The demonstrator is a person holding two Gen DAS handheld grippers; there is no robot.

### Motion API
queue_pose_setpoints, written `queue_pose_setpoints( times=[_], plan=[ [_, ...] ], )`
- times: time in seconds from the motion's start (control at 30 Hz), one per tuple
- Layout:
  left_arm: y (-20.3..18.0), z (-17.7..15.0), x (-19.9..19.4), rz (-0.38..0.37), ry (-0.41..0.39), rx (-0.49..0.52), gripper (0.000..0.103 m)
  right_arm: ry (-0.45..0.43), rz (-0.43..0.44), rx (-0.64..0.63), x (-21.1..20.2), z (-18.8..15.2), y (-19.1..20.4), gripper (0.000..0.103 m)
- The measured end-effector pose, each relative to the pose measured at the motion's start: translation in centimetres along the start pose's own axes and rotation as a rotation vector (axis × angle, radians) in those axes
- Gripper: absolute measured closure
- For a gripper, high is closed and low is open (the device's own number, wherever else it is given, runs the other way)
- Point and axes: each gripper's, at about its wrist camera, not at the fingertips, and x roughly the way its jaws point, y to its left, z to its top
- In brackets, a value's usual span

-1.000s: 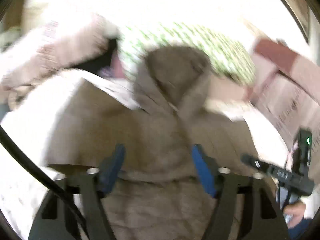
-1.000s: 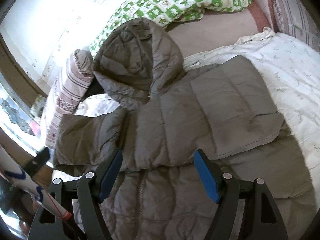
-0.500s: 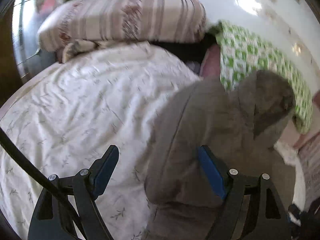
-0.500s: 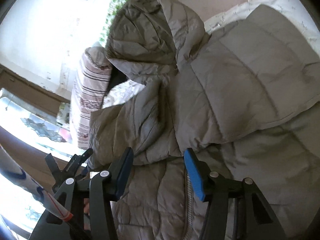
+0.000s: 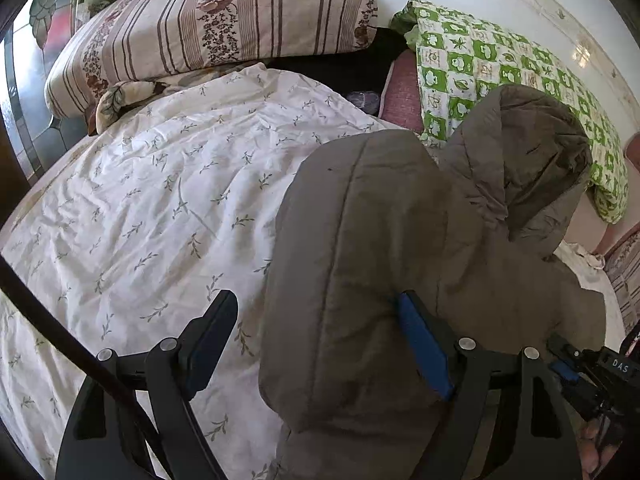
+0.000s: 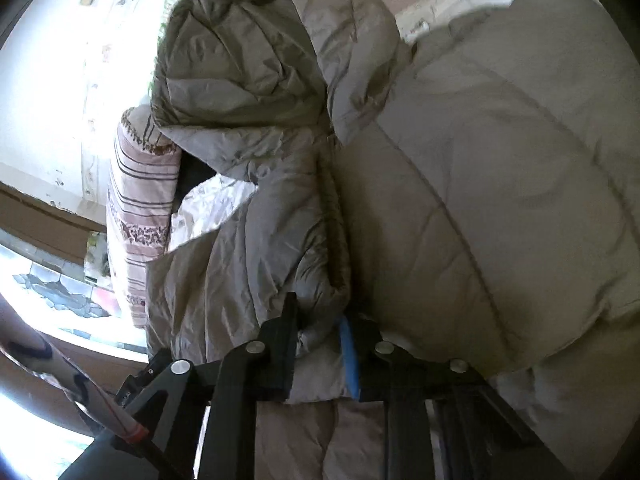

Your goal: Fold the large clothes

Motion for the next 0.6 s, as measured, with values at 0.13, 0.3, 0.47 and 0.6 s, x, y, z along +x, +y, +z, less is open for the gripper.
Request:
queue_pose_setpoints(
  times=[0.13,0.3,0.47,0.6],
  plan=[
    [0.1,0.2,-0.7,-0.038,-0.022,-0.017,0.022,-0.113,-0.080,-0.099,-4.2,0.3,0.6,0.085],
    [-1.2,-0.2,-0.5,-0.014,-0.025,0.030,0.022,-0.241,-0.281,-0.237,-9.5,0.9,-0.2,0.086],
    [-3.1,-1.5,2.0,0.026,0.034,0.098,0.022,-0.252,-0.367,-0.252,-10.5,1.3,-4.0,0.086],
    [-4.3,-2.3,3.2,0.067,0.052,0.149,0.022,-0.219,-0.368,-0.183,-9.9,1.9,-5.4,0.086]
  ],
)
